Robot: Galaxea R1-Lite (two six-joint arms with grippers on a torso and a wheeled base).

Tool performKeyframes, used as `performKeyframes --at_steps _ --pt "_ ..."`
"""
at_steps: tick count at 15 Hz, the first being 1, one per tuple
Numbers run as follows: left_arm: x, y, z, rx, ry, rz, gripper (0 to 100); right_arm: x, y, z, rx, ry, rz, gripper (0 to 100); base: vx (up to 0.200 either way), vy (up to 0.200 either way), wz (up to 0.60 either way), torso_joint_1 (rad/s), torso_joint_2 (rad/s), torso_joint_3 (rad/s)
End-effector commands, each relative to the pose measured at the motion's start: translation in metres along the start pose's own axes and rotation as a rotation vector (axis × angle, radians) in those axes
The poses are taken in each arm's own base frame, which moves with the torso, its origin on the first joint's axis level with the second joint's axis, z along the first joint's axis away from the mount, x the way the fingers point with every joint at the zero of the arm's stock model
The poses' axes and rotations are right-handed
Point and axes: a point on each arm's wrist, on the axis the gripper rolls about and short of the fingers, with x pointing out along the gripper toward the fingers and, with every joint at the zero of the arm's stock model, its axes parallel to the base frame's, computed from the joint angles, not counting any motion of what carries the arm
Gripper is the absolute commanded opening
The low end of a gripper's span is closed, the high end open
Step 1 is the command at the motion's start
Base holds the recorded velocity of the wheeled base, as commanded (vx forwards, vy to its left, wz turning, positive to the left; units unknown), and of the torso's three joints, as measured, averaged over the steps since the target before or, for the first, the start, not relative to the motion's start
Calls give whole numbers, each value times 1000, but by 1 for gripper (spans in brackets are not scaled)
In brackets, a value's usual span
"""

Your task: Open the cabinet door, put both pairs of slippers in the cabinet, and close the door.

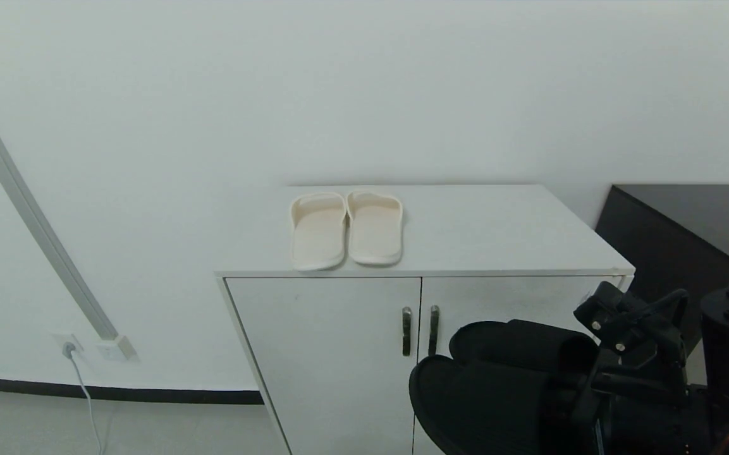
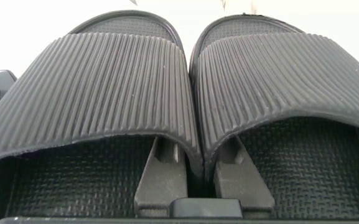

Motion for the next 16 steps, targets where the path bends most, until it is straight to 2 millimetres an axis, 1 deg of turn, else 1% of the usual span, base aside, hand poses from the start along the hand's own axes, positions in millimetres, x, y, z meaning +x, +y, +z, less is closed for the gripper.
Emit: performKeyframes --at_steps 1,8,16 --pt "0 0 0 0 1 0 100 1 0 -1 0 6 1 0 0 0 0 -198 520 320" --pt "0 0 0 1 1 0 100 0 0 -1 0 3 2 0 0 0 0 -167 492 319" --pt "0 0 0 1 1 -1 100 1 1 -4 -22 15 6 0 0 0 0 -107 460 345"
